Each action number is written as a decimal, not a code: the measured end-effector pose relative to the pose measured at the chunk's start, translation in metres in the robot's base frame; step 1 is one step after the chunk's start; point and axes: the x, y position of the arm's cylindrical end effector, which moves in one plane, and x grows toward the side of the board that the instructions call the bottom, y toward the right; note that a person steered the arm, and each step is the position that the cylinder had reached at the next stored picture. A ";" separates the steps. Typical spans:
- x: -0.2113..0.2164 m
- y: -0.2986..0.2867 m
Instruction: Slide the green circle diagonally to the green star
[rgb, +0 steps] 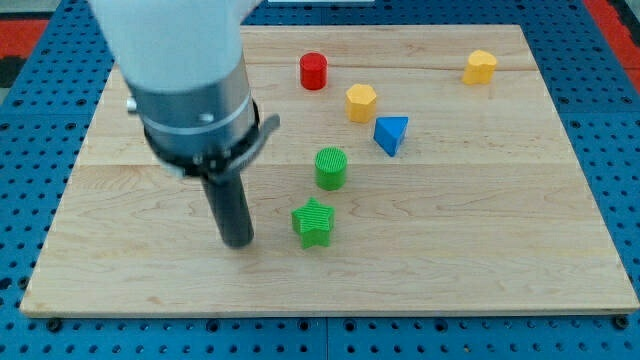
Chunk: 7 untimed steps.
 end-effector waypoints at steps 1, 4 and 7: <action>-0.031 0.011; -0.069 0.064; -0.081 0.078</action>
